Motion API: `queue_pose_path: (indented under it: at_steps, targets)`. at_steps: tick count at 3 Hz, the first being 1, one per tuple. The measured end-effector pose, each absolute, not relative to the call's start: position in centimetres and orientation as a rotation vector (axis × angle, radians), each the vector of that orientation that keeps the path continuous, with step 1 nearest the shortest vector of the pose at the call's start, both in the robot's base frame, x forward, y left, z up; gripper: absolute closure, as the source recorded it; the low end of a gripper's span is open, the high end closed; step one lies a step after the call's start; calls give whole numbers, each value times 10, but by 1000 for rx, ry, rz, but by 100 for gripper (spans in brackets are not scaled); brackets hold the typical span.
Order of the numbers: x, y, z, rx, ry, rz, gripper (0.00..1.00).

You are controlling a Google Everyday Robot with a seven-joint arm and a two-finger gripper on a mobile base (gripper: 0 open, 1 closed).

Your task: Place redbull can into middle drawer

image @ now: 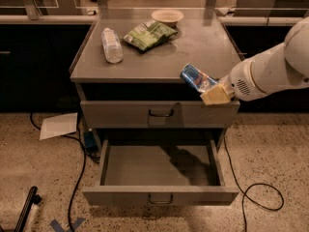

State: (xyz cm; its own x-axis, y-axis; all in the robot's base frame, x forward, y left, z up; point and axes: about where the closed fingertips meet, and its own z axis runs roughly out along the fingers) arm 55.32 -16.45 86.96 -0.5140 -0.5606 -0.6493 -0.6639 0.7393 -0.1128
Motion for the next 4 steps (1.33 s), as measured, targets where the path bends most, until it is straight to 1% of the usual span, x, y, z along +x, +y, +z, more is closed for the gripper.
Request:
queue_pose_path:
  at_steps: [1, 3, 4]
  targets:
    - [553, -167, 847, -863, 2273, 210, 100]
    - [543, -185, 707, -596, 2409, 254, 100]
    - [538, -180, 645, -547, 2478, 317, 100]
